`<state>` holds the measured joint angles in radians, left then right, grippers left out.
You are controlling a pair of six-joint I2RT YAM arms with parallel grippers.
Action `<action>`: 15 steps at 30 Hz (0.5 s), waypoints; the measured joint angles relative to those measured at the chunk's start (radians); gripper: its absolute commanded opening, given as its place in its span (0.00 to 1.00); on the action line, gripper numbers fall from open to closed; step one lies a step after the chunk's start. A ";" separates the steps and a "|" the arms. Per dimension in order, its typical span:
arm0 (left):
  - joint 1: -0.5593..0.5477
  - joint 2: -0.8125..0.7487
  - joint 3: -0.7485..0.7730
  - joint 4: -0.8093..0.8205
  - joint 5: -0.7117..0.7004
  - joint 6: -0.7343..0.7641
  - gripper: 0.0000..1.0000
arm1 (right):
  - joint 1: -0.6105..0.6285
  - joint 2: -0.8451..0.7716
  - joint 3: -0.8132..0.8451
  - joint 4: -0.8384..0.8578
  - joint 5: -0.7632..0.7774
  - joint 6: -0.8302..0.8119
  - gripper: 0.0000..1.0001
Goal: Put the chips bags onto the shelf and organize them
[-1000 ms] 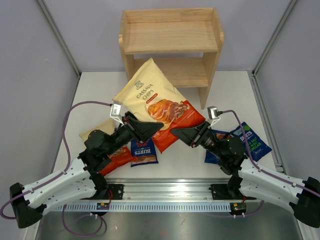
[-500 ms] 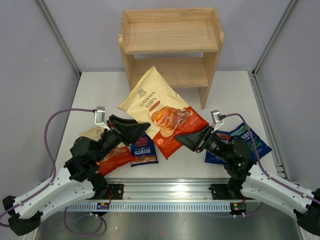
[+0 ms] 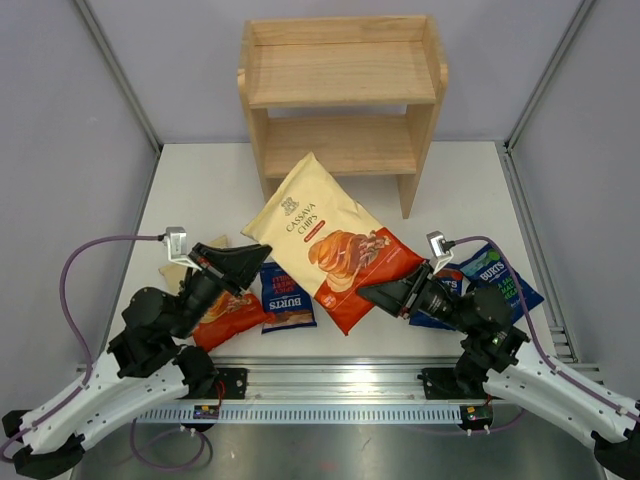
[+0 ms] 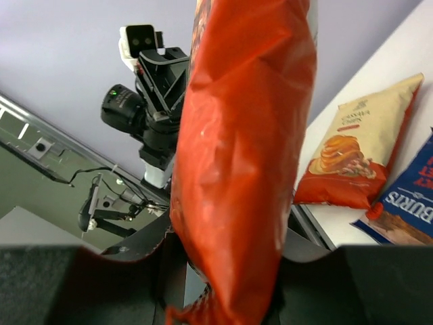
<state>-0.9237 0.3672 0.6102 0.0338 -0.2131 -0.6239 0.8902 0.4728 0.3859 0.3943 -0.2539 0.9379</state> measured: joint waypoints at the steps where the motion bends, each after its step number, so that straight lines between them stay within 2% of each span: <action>1: 0.000 -0.007 0.001 -0.021 -0.023 0.003 0.18 | 0.000 0.001 0.000 -0.013 0.008 0.000 0.04; 2: 0.000 -0.014 0.003 -0.049 -0.053 0.007 0.25 | 0.000 0.002 0.000 -0.029 0.016 0.000 0.05; 7: 0.006 -0.025 0.099 -0.277 -0.267 0.019 0.35 | 0.000 0.003 0.000 -0.125 0.131 0.002 0.05; 8: 0.007 -0.024 0.135 -0.327 -0.308 0.017 0.42 | 0.000 0.006 0.002 -0.143 0.168 0.002 0.05; 11: 0.007 -0.005 0.263 -0.475 -0.409 0.000 0.55 | 0.000 0.047 0.020 -0.179 0.269 0.002 0.05; 12: 0.007 0.010 0.304 -0.518 -0.433 -0.005 0.64 | 0.000 0.069 0.032 -0.184 0.292 0.001 0.04; 14: 0.008 0.049 0.375 -0.589 -0.462 -0.009 0.72 | -0.004 0.142 0.074 -0.184 0.340 0.000 0.04; 15: 0.008 0.077 0.406 -0.625 -0.469 -0.008 0.81 | -0.009 0.171 0.095 -0.181 0.351 -0.001 0.04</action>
<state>-0.9154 0.4438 1.0161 -0.5915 -0.6823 -0.6323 0.8814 0.6441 0.4805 0.2131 0.0971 0.9371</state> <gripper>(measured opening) 0.686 0.399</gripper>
